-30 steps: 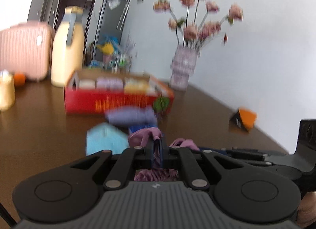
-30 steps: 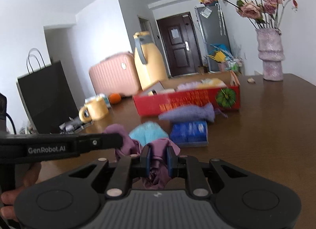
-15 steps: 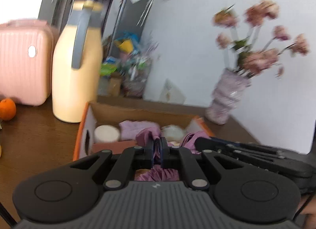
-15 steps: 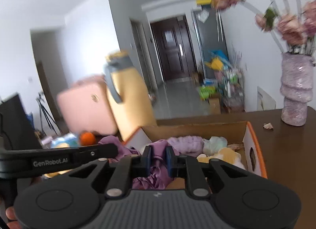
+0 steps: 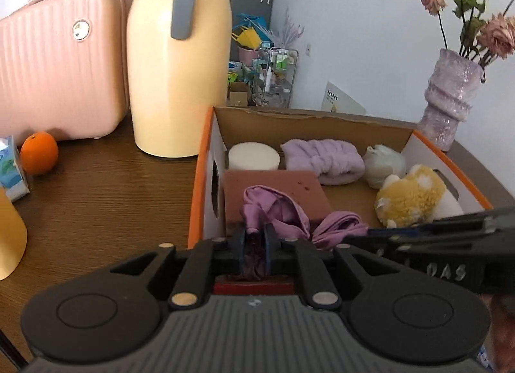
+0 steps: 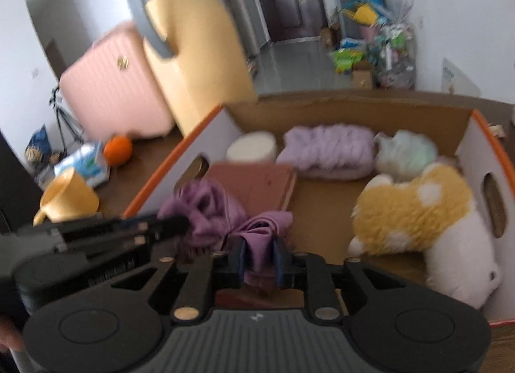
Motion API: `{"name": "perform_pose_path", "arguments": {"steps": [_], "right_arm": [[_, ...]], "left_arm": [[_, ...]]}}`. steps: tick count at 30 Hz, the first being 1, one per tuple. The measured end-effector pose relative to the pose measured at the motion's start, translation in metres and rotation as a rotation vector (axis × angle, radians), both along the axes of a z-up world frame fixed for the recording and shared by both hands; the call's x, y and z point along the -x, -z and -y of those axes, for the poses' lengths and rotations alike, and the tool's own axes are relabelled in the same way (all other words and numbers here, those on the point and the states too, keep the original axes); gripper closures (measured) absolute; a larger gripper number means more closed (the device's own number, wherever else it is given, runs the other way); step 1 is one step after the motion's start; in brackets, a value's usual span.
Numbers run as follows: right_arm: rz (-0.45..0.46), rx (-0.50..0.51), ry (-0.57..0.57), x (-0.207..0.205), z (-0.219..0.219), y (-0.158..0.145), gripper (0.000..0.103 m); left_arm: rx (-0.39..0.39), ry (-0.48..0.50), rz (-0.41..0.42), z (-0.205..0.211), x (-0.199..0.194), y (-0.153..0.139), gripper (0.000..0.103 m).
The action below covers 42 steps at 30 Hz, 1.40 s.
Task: Organize soft objects
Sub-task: 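Open both tools and withdraw them from the box over the table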
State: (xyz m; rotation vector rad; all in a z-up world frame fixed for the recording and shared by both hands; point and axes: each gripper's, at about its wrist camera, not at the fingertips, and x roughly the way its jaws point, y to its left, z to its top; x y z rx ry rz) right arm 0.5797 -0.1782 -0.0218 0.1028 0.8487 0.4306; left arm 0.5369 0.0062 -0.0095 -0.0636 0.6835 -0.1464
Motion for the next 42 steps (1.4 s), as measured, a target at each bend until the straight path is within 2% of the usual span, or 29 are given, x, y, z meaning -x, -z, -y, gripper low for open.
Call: {"name": "perform_pose_path", "arguments": {"steps": [2, 4, 5, 6, 9, 11, 14, 17, 22, 26, 30, 34, 37, 42], "right_arm": [[0.006, 0.010, -0.009, 0.002, -0.005, 0.003, 0.079], [0.013, 0.008, -0.007, 0.006, -0.003, -0.001, 0.066], [0.022, -0.011, -0.002, 0.007, 0.002, -0.005, 0.057], [0.041, -0.033, 0.008, 0.012, 0.009, -0.013, 0.054], [0.103, -0.035, 0.038, 0.026, 0.029, -0.041, 0.052], [0.162, -0.014, 0.067, 0.039, 0.044, -0.062, 0.046], [0.247, 0.022, 0.123, 0.065, 0.068, -0.090, 0.044], [0.304, 0.041, 0.154, 0.095, 0.086, -0.106, 0.038], [0.401, 0.059, 0.177, 0.147, 0.106, -0.118, 0.034], [0.468, 0.040, 0.198, 0.191, 0.116, -0.117, 0.029], [0.515, 0.013, 0.199, 0.245, 0.121, -0.100, 0.027], [0.524, -0.008, 0.213, 0.294, 0.123, -0.080, 0.026], [0.530, 0.002, 0.201, 0.336, 0.122, -0.064, 0.021], [0.484, -0.005, 0.191, 0.389, 0.122, -0.034, 0.019]], "left_arm": [[-0.003, -0.007, 0.005, -0.002, 0.002, -0.006, 0.077], [-0.024, -0.008, 0.036, -0.001, 0.010, -0.015, 0.067], [-0.030, -0.006, 0.052, -0.001, 0.014, -0.021, 0.066], [-0.035, 0.000, 0.068, -0.001, 0.019, -0.027, 0.064], [-0.039, 0.010, 0.119, 0.001, 0.038, -0.051, 0.058], [-0.042, 0.007, 0.158, 0.003, 0.053, -0.067, 0.056], [-0.038, 0.005, 0.208, 0.005, 0.078, -0.086, 0.051], [-0.052, 0.008, 0.248, 0.014, 0.101, -0.097, 0.048], [-0.081, -0.004, 0.339, 0.027, 0.151, -0.104, 0.033], [-0.054, -0.008, 0.380, 0.033, 0.202, -0.095, 0.030], [-0.065, -0.001, 0.398, 0.039, 0.254, -0.078, 0.028], [-0.062, -0.006, 0.396, 0.041, 0.308, -0.061, 0.022], [-0.069, 0.008, 0.388, 0.042, 0.345, -0.045, 0.021], [-0.063, 0.009, 0.323, 0.040, 0.377, -0.022, 0.020]]}}
